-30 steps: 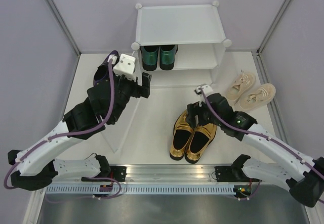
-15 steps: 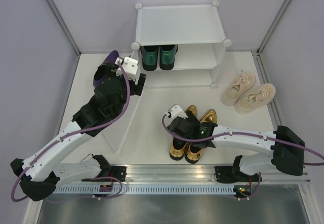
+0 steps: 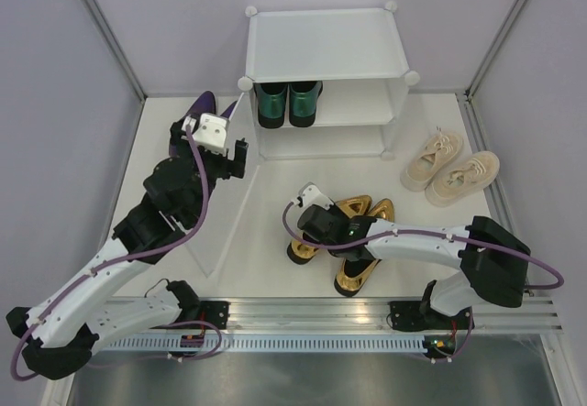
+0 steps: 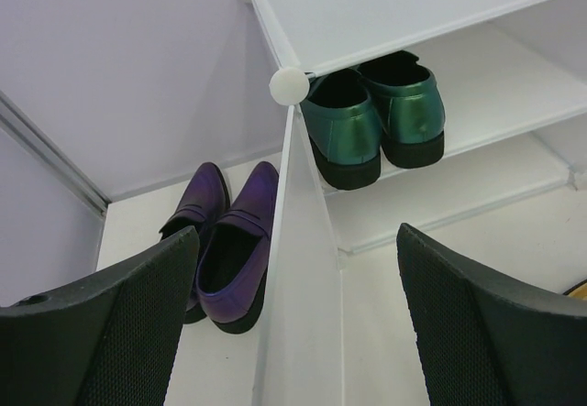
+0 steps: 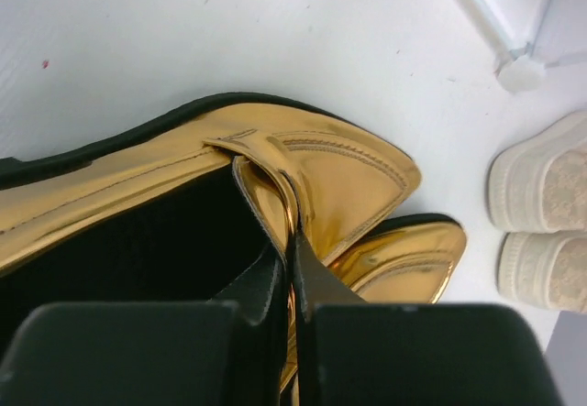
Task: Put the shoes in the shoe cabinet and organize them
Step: Pick up the shoe from the center of the board.
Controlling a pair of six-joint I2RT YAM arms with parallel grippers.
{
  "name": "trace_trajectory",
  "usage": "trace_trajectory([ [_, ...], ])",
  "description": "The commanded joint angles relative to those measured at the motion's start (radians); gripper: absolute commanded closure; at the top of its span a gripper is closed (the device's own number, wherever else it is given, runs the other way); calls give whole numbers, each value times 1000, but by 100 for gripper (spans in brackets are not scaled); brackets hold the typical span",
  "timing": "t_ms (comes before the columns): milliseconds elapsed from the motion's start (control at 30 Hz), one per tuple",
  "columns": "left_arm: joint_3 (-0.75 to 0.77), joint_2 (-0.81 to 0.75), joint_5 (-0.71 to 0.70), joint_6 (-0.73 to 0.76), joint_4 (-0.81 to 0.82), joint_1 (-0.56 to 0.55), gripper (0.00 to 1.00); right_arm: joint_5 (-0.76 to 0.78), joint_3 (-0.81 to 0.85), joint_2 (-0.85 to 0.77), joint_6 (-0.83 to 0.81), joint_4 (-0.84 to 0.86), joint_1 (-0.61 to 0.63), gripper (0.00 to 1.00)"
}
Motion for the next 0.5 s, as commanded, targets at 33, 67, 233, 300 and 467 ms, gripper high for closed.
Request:
trace_trajectory([
  [33, -17, -1, 18, 37, 51, 4, 9, -25, 39, -39, -218, 191, -13, 99],
  [67, -19, -1, 18, 37, 54, 4, 9, -39, 35, -44, -297, 254, -12, 99],
  [233, -27, 1, 21, 37, 54, 4, 9, -163, 41, -24, -515, 353, -13, 99],
  [300, -30, -4, 21, 37, 58, 4, 9, -221, 62, -2, -603, 356, -16, 98],
  [467, -39, -13, 19, 41, 66, 4, 9, -282, 24, -15, -738, 409, -16, 90],
])
